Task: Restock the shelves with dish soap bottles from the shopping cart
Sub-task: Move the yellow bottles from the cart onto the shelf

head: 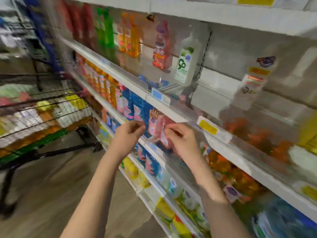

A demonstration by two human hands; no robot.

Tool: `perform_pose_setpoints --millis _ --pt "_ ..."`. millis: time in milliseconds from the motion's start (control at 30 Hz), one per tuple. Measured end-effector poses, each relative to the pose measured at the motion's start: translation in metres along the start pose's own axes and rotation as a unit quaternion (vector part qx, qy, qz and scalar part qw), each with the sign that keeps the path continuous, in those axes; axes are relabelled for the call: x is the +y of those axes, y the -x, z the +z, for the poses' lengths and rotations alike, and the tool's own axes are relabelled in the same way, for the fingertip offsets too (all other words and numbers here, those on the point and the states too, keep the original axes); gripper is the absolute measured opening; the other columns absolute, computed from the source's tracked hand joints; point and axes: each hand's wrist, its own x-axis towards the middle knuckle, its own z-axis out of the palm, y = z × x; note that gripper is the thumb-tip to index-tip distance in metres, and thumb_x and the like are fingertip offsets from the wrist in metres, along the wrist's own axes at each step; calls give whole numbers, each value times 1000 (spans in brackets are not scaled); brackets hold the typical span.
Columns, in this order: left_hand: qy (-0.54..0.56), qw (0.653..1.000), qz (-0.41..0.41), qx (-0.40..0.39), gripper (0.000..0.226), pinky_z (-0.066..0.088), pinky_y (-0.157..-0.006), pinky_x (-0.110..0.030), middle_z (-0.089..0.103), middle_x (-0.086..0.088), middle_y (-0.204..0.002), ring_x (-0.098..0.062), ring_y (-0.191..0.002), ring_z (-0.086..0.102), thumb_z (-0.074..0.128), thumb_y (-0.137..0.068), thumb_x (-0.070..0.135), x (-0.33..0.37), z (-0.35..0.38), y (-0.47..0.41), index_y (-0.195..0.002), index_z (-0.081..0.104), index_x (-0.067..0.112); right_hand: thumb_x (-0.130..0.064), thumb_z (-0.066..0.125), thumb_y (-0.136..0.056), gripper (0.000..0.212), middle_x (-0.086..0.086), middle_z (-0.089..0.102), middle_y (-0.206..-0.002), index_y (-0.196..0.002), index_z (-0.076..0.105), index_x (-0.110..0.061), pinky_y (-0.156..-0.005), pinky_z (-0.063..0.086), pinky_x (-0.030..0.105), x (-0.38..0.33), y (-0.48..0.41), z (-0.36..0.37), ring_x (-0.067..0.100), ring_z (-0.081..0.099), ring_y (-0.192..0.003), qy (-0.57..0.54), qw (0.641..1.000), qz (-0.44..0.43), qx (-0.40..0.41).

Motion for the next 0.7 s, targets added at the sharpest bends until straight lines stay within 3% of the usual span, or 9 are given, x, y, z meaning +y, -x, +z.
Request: perform_pose_setpoints --millis 133,233,367,433,700 --pt "-82 992 -79 50 21 44 -84 -28 70 -9 -105 -23 -101 64 61 -91 18 -67 -58 -8 -107 68 7 -7 65 -86 14 0 67 -87 -100 68 -10 -85 49 30 10 -31 93 15 63 -86 19 995 24 -94" --pt "-130 978 -133 99 26 43 -85 -26 68 -9 -112 -22 -106 62 60 -91 19 -107 -103 -23 -113 65 7 -7 64 -87 17 8 67 -88 -103 67 -5 -76 45 17 16 -51 159 15 60 -81 40 985 27 -165" --pt "-193 956 -181 129 38 43 -96 -31 58 -8 -129 -24 -117 54 56 -93 21 -158 -162 -45 -129 55 9 -17 65 -87 21 -1 65 -92 -108 67 -13 -83 47 25 24 -86 240 13 61 -87 55 970 40 -233" --pt "-210 947 -201 135 46 41 -103 -34 51 -6 -136 -22 -123 49 55 -94 25 -182 -189 -53 -137 47 11 -21 63 -88 23 -4 64 -95 -111 66 -15 -83 46 22 25 -104 275 10 59 -90 62 963 40 -258" --pt "-323 901 -253 142 50 40 -104 -45 45 -7 -140 -26 -129 41 53 -95 32 -257 -276 -127 -140 40 15 -28 56 -93 26 -2 62 -105 -116 61 -18 -77 42 23 35 -191 399 13 57 -95 85 943 55 -317"
